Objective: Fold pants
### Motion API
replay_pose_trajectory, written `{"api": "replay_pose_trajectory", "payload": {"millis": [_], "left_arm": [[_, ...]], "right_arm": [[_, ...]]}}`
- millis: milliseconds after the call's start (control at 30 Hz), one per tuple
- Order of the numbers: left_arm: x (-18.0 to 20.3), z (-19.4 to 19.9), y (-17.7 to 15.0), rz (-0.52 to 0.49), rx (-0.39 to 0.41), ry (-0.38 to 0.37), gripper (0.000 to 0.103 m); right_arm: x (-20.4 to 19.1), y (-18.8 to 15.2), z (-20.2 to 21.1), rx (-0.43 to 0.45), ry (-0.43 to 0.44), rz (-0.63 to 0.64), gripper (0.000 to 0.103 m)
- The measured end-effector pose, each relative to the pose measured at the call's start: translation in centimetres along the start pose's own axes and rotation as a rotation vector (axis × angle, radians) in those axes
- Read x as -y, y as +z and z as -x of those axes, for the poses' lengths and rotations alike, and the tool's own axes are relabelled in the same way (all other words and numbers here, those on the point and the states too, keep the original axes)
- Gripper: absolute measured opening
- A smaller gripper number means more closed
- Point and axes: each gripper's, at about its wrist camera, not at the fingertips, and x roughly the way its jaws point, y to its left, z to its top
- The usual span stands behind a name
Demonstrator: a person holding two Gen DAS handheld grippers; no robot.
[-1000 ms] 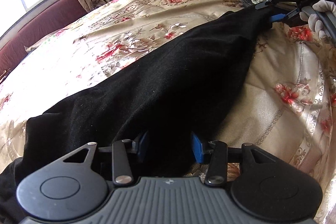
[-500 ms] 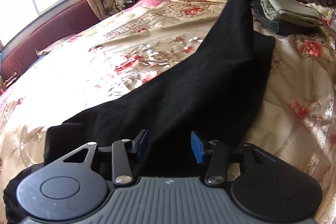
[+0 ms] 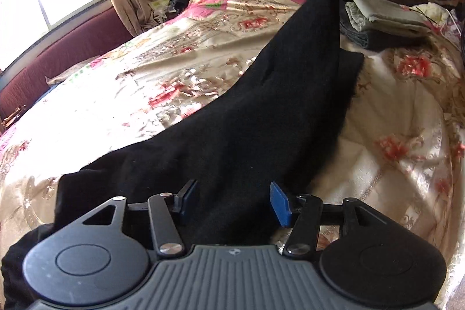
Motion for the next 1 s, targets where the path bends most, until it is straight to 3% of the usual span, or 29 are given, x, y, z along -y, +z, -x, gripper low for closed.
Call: {"api": "replay_pose_trajectory", "payload": {"millis": [67,133,300,367,433,500,567,600,633,700,833,900,933,1000], "left_arm": [[0.8,-0.9,-0.3,-0.02,-0.032,-0.007,0.067],[1.3,-1.5,-0.3,-0.032,-0.057,-0.015,0.067],[2.0,-2.4,-0.2,-0.04,-0.095,-0.033,0.067],[2.3,-2.7,-0.2,-0.044,-0.101,-0.033,0.067],[2.2,-2.9,-0.1,-0.035,-0.099,-0.039,0.067],[2.1,-3.1,-0.1,-0.031,-0.097,-0.045,0.067],[2.2,-3.2,-0.1,-0.038,-0.097,-0.041,0.067],[2.2,-3.2,-0.1,-0.039,-0.096,-0.039,0.067],[2.2,-3.1,-0.1,-0.038,-0.095,-0.039,0.067],[2.1,-3.0,-0.2,-0.033,-0.093,-0.042,0.067],[1.8,-3.2,-0.3,-0.022,-0.101,-0.04,0.067],[1.6,-3.2,-0.3,-0.015,-0.101,-0.041,0.067],[1.5,-3.2,-0.4,-0.012,-0.099,-0.044,0.068],[1.4,-3.2,-0.6,-0.004,-0.094,-0.045,0.068]], "right_arm": [[3.9,-0.3,-1.8,-0.037,-0.118,-0.028,0.004],[7.1,-1.2,-3.1,-0.084,-0.17,-0.082,0.004],[7.9,-3.9,-3.2,-0.139,-0.122,-0.062,0.012],[8.3,-4.4,-2.9,-0.15,-0.099,-0.085,0.019],[8.8,-4.8,-2.6,-0.148,-0.098,-0.113,0.035],[9.7,-4.9,-2.8,-0.136,-0.088,-0.159,0.037],[10.1,-4.8,-2.9,-0.098,-0.074,-0.203,0.037],[9.8,-4.6,-3.0,-0.08,-0.072,-0.201,0.03],[9.3,-4.5,-2.9,-0.073,-0.075,-0.177,0.009],[7.0,-4.1,-2.9,-0.069,-0.04,-0.125,0.006],[0.6,-2.9,-1.1,-0.002,0.258,-0.019,0.005],[-0.3,-2.7,-0.8,0.011,0.328,-0.024,0.005],[0.1,-2.9,-0.9,0.016,0.32,-0.023,0.005],[2.4,-3.5,-2.3,-0.01,0.155,-0.02,0.005]]}}
